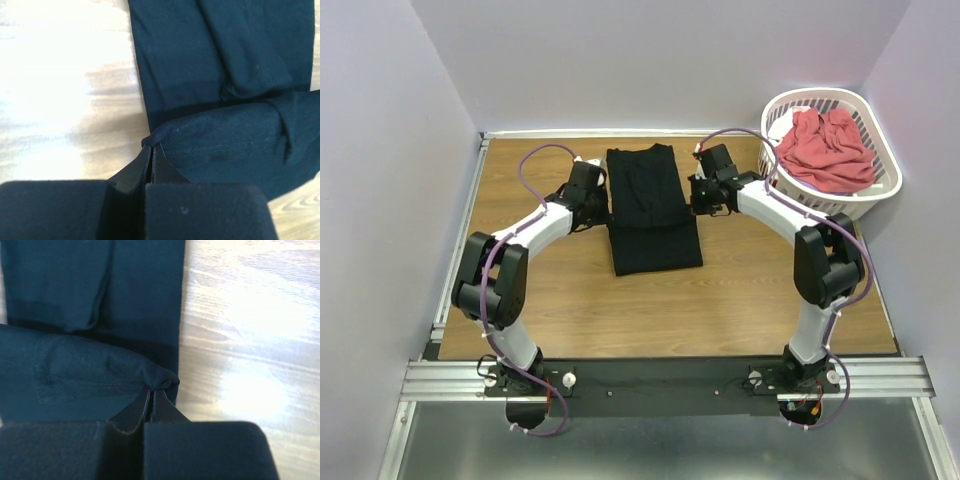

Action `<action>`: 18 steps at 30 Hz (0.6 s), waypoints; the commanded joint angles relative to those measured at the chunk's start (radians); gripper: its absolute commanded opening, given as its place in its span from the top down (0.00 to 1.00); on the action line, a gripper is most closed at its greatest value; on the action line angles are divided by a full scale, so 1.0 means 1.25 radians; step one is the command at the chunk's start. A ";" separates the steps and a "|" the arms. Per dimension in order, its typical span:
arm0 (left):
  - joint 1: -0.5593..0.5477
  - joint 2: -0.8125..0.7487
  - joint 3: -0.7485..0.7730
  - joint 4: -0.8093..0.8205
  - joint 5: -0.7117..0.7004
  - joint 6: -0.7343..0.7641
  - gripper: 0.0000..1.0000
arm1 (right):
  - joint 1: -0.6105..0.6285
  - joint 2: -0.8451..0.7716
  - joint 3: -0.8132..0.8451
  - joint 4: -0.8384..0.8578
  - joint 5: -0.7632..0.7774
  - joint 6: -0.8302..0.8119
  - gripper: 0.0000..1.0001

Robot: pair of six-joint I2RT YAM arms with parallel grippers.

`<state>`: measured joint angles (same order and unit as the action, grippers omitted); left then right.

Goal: Fold and stack the t-shirts
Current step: Fold the tshirt

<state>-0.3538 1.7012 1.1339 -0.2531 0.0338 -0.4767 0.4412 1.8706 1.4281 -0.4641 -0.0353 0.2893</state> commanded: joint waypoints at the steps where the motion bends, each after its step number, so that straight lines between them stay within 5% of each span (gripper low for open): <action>1: 0.011 0.039 0.027 0.037 -0.033 0.007 1.00 | -0.014 0.050 0.017 0.039 0.044 -0.028 1.00; 9: 0.012 0.069 0.038 0.081 -0.048 0.005 1.00 | -0.040 0.076 -0.026 0.080 0.054 -0.033 0.99; 12: 0.012 0.081 0.038 0.070 -0.061 0.008 0.98 | -0.041 0.079 -0.023 0.082 0.037 -0.034 0.87; 16: 0.011 0.065 0.033 0.068 -0.050 0.006 0.67 | -0.039 0.043 -0.027 0.082 0.006 -0.039 0.68; 18: 0.009 0.031 0.033 0.060 -0.050 0.007 0.64 | -0.035 0.001 -0.035 0.083 0.000 -0.035 0.57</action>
<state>-0.3473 1.7901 1.1587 -0.1738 0.0101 -0.4774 0.4026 1.9568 1.4040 -0.3779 -0.0280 0.2562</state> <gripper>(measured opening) 0.333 0.381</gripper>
